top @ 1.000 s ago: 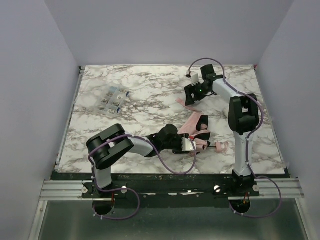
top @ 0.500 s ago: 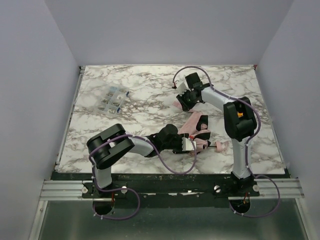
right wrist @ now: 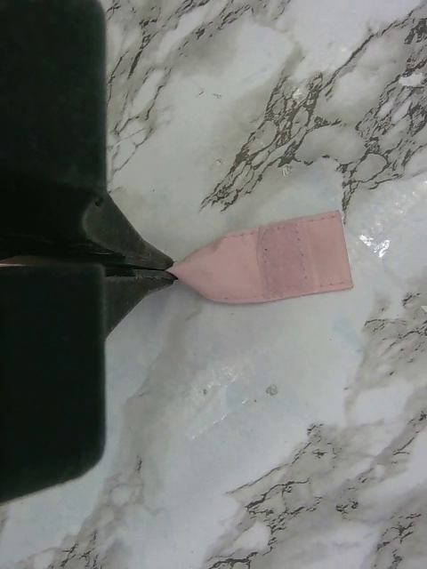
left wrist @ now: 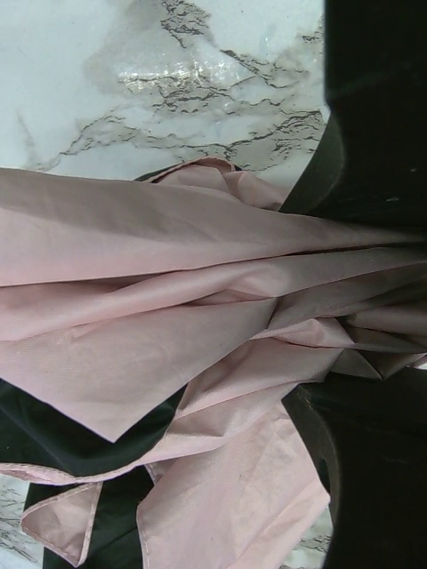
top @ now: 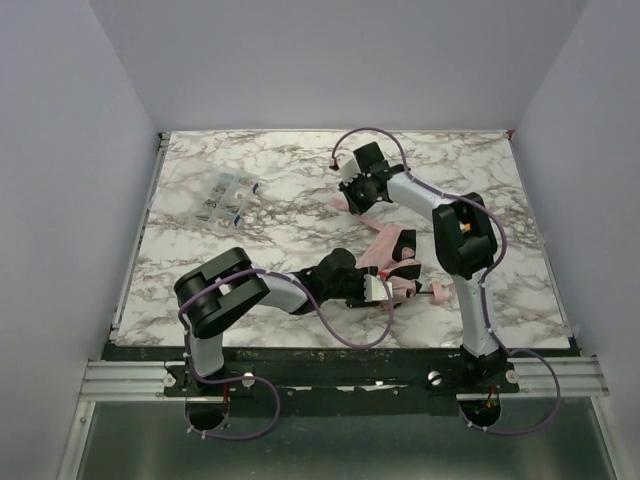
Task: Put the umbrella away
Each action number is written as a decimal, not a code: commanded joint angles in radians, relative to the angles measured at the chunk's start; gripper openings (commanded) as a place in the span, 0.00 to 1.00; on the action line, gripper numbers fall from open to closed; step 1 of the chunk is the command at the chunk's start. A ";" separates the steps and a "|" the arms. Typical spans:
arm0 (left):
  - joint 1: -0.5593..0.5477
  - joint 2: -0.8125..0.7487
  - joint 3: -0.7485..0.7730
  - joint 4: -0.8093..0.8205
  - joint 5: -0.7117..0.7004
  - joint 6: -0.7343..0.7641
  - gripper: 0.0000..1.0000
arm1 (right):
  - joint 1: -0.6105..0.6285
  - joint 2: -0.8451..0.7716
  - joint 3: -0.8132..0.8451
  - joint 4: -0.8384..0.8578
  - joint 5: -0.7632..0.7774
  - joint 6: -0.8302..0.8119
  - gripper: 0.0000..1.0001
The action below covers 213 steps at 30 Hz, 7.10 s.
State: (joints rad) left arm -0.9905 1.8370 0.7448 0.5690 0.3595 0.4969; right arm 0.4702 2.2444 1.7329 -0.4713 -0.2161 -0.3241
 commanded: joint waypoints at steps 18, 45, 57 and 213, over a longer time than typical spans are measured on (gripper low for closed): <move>0.005 0.104 -0.031 -0.256 -0.041 -0.069 0.35 | -0.201 -0.227 -0.335 -0.125 -0.268 -0.233 0.56; 0.162 0.305 0.289 -0.696 -0.010 -0.341 0.30 | -0.136 -0.432 -0.778 -0.423 -0.481 -0.395 0.18; 0.161 0.339 0.255 -0.683 -0.002 -0.314 0.30 | -0.286 -0.518 -0.394 -0.265 -0.474 -0.270 0.78; 0.264 0.390 0.476 -0.985 0.417 -0.324 0.04 | -0.417 -0.863 -0.778 -0.514 -0.747 -1.397 1.00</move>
State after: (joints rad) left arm -0.7574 2.0205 1.1629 0.0834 0.7734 0.2710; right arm -0.0315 1.4265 1.0946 -0.9886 -0.9421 -1.5192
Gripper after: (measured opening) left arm 0.307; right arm 0.994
